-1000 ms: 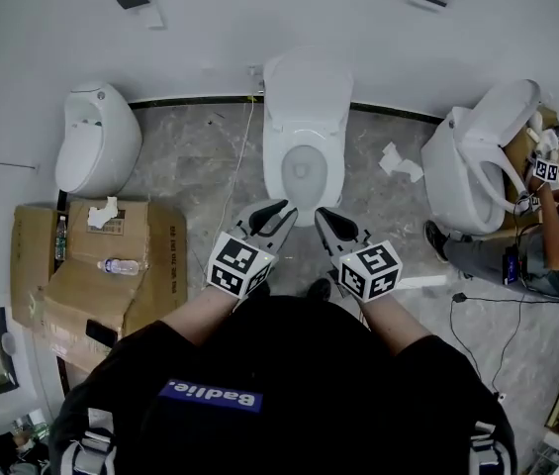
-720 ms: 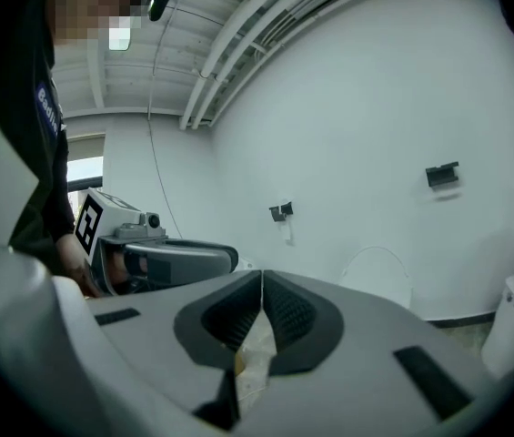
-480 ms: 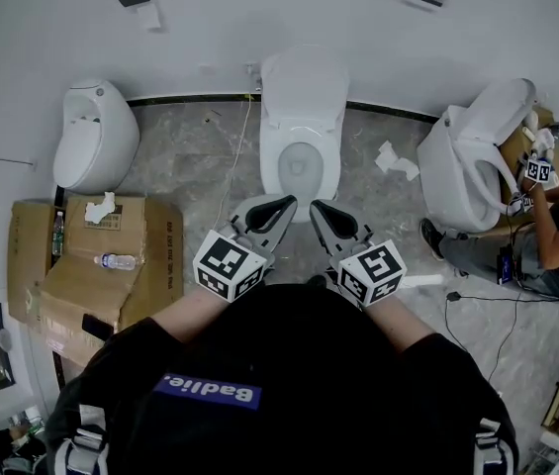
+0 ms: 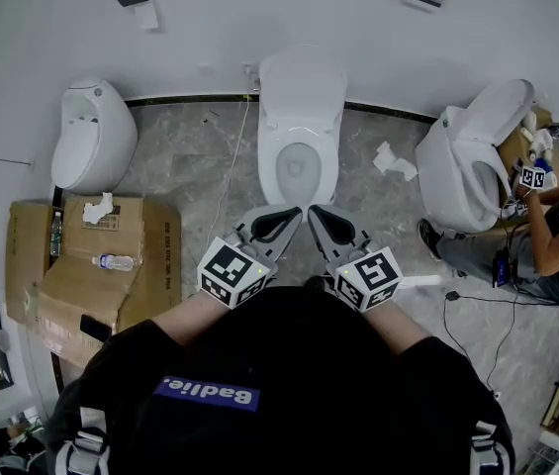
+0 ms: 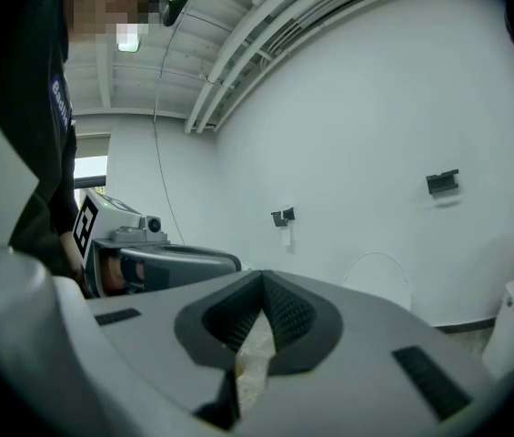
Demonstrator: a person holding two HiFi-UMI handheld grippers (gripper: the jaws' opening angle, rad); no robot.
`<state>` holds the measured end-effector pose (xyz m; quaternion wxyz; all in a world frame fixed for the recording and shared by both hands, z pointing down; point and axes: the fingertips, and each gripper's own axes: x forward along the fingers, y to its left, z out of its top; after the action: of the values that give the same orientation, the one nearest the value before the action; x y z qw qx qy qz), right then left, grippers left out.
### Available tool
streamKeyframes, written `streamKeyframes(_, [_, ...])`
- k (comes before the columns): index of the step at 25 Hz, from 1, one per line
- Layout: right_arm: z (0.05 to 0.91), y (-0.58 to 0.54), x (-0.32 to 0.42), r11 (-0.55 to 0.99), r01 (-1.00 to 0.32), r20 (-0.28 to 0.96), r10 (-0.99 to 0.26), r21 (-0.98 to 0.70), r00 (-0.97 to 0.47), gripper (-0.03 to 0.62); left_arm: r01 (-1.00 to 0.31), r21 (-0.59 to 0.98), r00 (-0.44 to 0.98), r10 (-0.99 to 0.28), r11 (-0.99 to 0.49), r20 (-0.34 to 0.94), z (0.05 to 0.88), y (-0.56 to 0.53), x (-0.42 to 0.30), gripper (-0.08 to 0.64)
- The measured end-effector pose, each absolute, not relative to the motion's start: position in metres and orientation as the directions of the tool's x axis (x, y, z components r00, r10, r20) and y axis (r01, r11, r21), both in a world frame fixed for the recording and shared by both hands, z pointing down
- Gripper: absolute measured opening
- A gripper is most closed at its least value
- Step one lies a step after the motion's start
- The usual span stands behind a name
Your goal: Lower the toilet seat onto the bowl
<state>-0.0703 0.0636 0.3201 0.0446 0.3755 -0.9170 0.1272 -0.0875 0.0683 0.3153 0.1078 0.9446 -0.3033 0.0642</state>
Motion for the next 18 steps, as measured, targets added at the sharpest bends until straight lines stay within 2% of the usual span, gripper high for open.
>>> streamKeyframes(18, [0.3217,0.0615,-0.0693,0.681,-0.703,0.183,-0.678,-0.207,-0.711,0.028,-0.589,0.171,0.806,-0.559,-0.790,0.191,0.3160,0.0657,-0.0882,0.018])
